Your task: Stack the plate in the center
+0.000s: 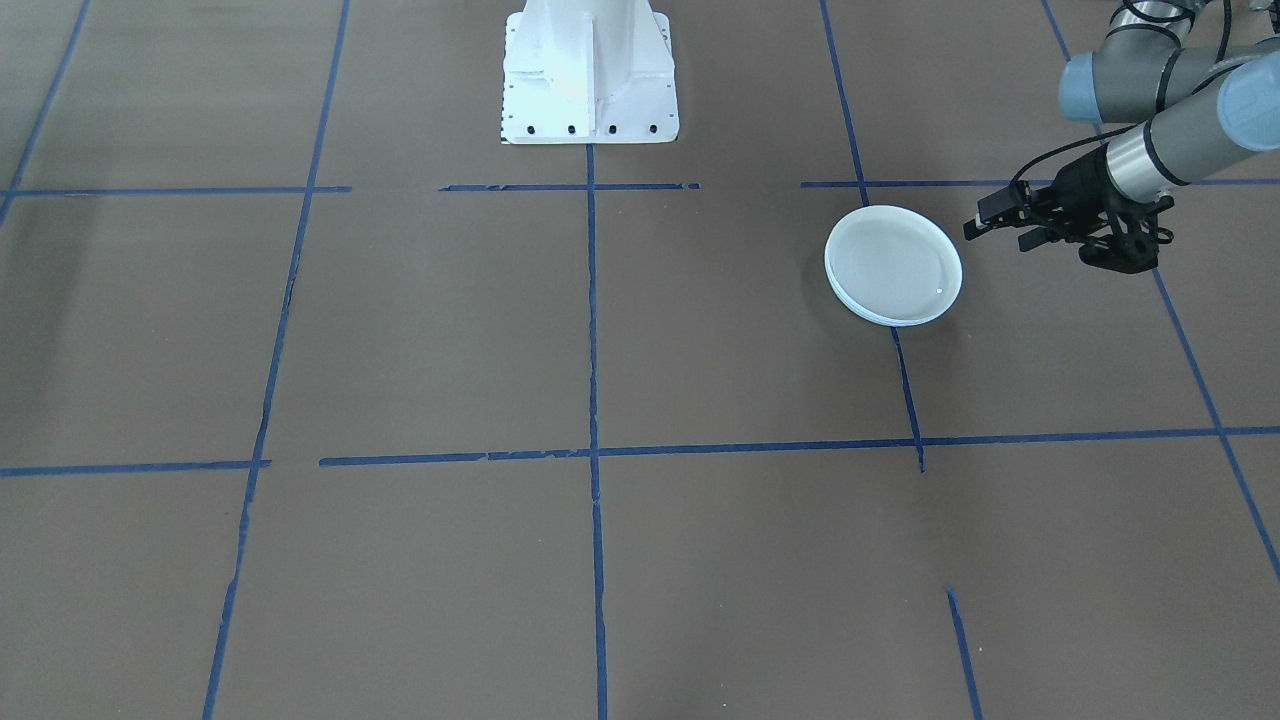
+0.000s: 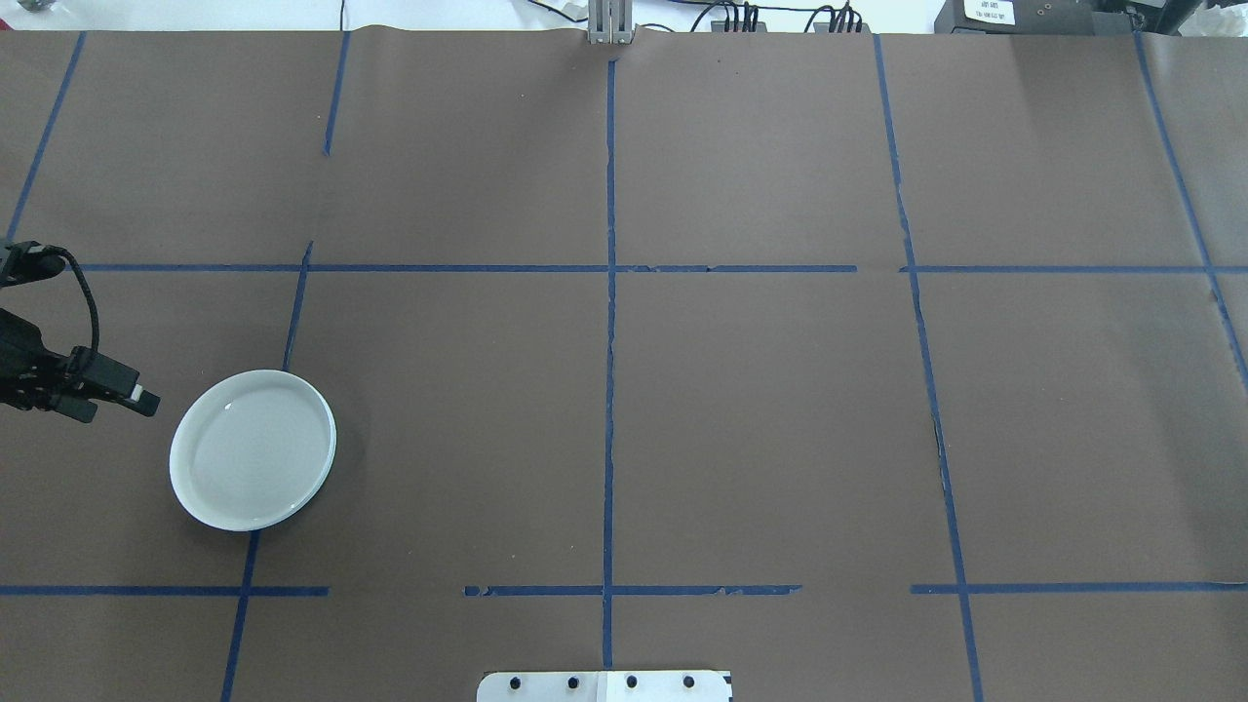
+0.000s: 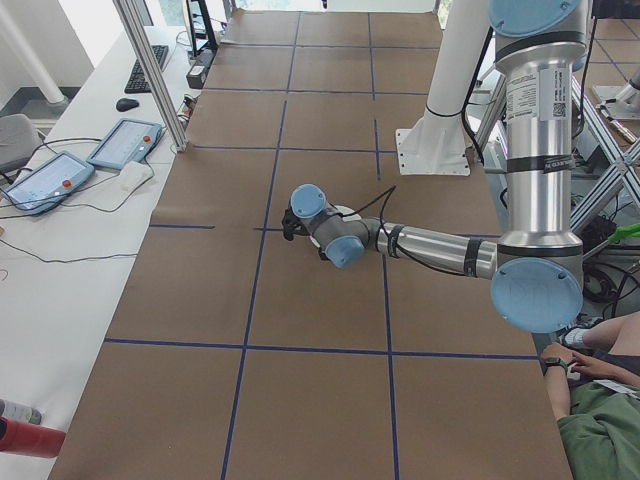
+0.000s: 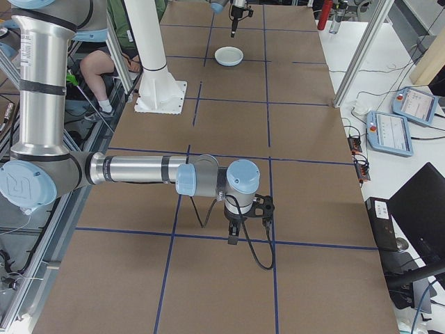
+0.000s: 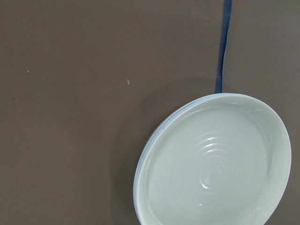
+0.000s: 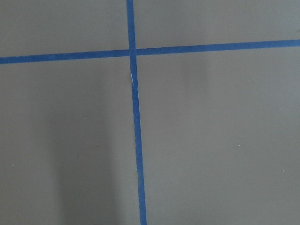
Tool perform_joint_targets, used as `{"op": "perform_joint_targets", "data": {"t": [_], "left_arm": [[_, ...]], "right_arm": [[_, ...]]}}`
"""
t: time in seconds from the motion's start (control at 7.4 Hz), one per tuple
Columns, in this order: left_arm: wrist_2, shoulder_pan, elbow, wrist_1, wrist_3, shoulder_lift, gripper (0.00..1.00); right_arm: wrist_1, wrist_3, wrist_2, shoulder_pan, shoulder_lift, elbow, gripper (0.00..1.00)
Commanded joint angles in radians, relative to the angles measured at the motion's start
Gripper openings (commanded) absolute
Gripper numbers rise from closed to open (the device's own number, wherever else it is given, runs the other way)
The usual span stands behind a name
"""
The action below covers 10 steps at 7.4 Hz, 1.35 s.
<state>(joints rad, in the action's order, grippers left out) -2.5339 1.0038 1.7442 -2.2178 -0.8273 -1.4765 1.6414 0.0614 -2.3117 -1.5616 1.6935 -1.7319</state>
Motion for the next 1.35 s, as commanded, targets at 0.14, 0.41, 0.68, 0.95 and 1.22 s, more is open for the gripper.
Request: {"op": "perform_joint_targets", "data": {"t": [0.14, 0.41, 0.68, 0.95, 1.22], "left_arm": [[0.093, 0.160, -0.003, 0.168, 0.450, 0.042, 1.00], [0.232, 0.278, 0.009, 0.440, 0.769, 0.033, 1.00], [0.265, 0.437, 0.008, 0.642, 0.951, -0.016, 1.00], [0.254, 0.643, -0.018, 0.665, 0.955, -0.005, 1.00], [0.254, 0.657, -0.032, 0.672, 0.952, 0.013, 1.00]], "right_arm": [[0.000, 0.000, 0.000, 0.000, 0.000, 0.000, 1.00], [0.000, 0.000, 0.000, 0.000, 0.000, 0.000, 1.00], [0.000, 0.000, 0.000, 0.000, 0.000, 0.000, 1.00], [0.000, 0.000, 0.000, 0.000, 0.000, 0.000, 1.00], [0.000, 0.000, 0.000, 0.000, 0.000, 0.000, 1.00]]}}
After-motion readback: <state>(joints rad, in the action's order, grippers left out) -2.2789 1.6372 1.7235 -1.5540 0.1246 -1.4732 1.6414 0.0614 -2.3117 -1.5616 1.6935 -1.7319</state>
